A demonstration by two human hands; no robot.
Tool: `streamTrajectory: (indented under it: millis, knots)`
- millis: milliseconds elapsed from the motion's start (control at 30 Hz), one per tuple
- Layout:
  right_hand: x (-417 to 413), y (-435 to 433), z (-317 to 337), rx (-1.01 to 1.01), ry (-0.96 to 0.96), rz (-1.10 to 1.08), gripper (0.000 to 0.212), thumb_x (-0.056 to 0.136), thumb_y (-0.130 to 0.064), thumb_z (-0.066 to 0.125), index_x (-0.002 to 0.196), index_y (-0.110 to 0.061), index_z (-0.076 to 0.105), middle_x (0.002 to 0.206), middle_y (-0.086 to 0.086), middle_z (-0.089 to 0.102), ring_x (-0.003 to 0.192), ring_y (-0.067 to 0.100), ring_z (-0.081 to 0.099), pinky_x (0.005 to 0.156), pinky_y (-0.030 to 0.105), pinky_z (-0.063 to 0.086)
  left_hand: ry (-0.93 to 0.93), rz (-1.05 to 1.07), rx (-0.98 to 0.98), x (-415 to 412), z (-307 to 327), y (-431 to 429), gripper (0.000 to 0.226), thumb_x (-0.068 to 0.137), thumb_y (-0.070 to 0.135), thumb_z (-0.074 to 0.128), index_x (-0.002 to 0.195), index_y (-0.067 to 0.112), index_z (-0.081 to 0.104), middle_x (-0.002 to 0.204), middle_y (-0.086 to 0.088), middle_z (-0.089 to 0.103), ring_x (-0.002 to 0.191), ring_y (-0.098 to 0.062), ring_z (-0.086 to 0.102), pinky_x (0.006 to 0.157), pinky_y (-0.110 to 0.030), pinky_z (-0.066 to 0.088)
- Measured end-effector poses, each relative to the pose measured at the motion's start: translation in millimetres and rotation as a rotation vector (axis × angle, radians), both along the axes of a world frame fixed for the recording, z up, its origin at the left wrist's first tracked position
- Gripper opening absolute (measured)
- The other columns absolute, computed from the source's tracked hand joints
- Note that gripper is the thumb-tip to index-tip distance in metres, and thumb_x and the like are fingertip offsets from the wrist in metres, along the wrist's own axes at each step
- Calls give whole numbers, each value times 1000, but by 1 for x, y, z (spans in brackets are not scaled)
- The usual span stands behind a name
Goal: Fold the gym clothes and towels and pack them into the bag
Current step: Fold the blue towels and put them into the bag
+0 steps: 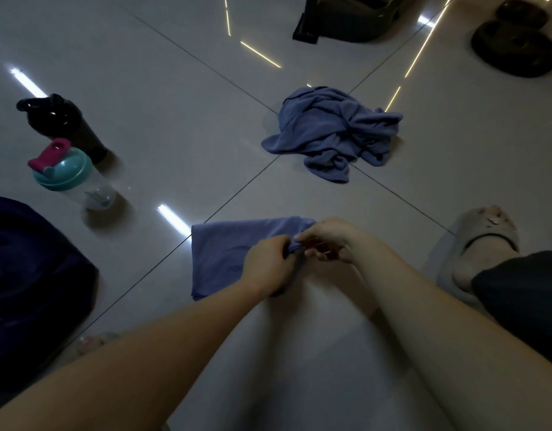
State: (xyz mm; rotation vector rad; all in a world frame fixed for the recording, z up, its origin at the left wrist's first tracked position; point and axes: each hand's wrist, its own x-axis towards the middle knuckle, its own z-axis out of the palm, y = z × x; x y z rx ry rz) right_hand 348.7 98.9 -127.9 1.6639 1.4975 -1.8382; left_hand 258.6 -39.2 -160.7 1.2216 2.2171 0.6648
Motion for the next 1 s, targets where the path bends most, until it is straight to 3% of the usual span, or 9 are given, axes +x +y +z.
streamTrajectory:
  millis: [100,167,300,367,500,667,833,933,1000]
  knots:
    - [15,-5,-22,63,-25,-94,10,95,-10,56,88,-10,62,69,12,66,46,16,58,45,19,42,-257,283,23,-21,-3,3,18,91,20,58,74,16,57,67,-1,61,68,-22,57,60,-40,42]
    - [25,-11,-44,169,-68,-220,11,88,-3,52,90,-13,57,64,15,55,45,20,49,48,25,42,-390,429,57,-35,-9,3,14,87,21,61,81,9,65,76,-9,68,72,-18,57,68,-41,48]
    - [24,-15,-63,225,95,-413,40,88,15,45,117,-13,45,91,19,54,46,18,45,43,22,34,-553,544,41,-46,-20,-6,14,91,10,63,93,1,72,79,-10,67,73,-18,56,62,-30,45]
    - [19,-12,-62,230,153,-375,38,86,17,51,116,-6,48,99,19,59,47,22,52,36,21,38,-597,551,11,-47,-20,-6,11,94,10,63,91,5,73,76,-7,65,66,-15,55,58,-24,43]
    - [17,-14,-58,243,113,-160,17,85,10,60,89,-6,56,61,13,57,36,13,52,37,20,36,-646,550,-14,-45,-21,3,16,94,15,66,79,15,72,76,-3,65,65,-9,53,60,-24,41]
    - [31,-13,-49,140,46,-17,17,85,12,64,76,-2,60,46,6,56,34,13,51,39,18,36,-664,601,-25,-51,-28,4,15,96,16,64,89,6,73,79,-9,62,71,-17,52,60,-28,38]
    - [33,3,-40,251,-10,29,21,92,-14,67,73,-8,60,62,8,54,54,18,48,50,24,34,-690,598,-41,-53,-27,4,17,96,19,64,85,8,72,77,-7,62,71,-17,53,62,-29,40]
    - [33,9,-35,224,107,-134,17,96,-20,64,94,-3,66,84,17,65,67,25,58,62,30,44,-672,602,-49,-55,-27,4,17,95,20,66,85,8,71,79,-8,65,73,-19,57,62,-28,42]
    - [33,10,-33,201,175,-199,26,97,-24,63,109,0,67,97,17,67,77,26,62,69,34,46,-679,607,-58,-57,-28,5,16,95,20,67,89,6,73,82,-11,68,77,-22,61,66,-29,45]
